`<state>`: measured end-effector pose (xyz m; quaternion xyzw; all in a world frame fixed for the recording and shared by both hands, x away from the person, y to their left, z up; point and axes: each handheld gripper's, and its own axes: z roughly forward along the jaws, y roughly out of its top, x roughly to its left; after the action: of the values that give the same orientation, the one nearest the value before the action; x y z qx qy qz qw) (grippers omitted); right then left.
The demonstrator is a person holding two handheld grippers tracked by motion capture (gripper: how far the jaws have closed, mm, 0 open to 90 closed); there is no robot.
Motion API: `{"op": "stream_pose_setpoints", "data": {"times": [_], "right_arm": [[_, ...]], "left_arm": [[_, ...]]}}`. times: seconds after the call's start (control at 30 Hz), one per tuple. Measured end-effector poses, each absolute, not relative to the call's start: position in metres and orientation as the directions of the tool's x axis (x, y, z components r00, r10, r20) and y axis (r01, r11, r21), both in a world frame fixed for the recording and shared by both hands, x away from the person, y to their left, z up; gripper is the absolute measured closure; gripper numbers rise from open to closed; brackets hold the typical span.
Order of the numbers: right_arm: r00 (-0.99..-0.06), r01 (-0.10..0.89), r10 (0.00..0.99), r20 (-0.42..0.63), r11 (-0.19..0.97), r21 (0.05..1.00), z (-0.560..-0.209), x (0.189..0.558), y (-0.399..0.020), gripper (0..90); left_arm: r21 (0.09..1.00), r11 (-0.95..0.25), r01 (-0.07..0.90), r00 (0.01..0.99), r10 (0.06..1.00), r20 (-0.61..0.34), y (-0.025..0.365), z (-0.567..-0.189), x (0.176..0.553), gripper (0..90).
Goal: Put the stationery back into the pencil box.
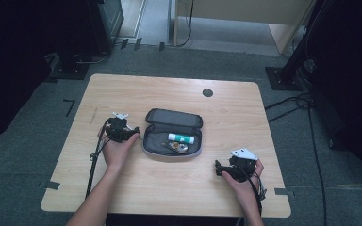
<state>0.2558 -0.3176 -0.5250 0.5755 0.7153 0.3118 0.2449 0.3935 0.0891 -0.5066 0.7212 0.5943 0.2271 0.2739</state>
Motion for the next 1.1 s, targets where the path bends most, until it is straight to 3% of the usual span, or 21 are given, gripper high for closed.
{"op": "stream_pose_setpoints", "data": {"times": [0.5, 0.77, 0.83, 0.93, 1.1], "right_arm": [[-0.218, 0.671, 0.976, 0.016, 0.138, 0.728, -0.525, 0.256, -0.318, 0.0], [-0.220, 0.671, 0.975, 0.020, 0.136, 0.728, -0.525, 0.256, -0.319, 0.0], [-0.220, 0.672, 0.975, 0.020, 0.137, 0.728, -0.525, 0.256, -0.319, 0.0], [-0.220, 0.672, 0.975, 0.019, 0.138, 0.728, -0.525, 0.256, -0.319, 0.0], [-0.223, 0.672, 0.975, 0.018, 0.140, 0.728, -0.525, 0.256, -0.318, 0.1]], "left_arm": [[0.677, -0.208, 0.706, 0.286, 0.958, -0.004, 0.099, -0.501, 0.386, 50.9], [0.680, -0.203, 0.705, 0.329, 0.942, -0.060, 0.111, -0.497, 0.380, 68.5], [0.675, -0.192, 0.712, 0.303, 0.952, -0.050, 0.113, -0.497, 0.379, 64.6], [0.667, -0.152, 0.730, 0.241, 0.970, -0.042, 0.115, -0.498, 0.380, 42.5], [0.651, -0.118, 0.749, 0.189, 0.981, -0.039, 0.112, -0.498, 0.381, 33.4]]}}
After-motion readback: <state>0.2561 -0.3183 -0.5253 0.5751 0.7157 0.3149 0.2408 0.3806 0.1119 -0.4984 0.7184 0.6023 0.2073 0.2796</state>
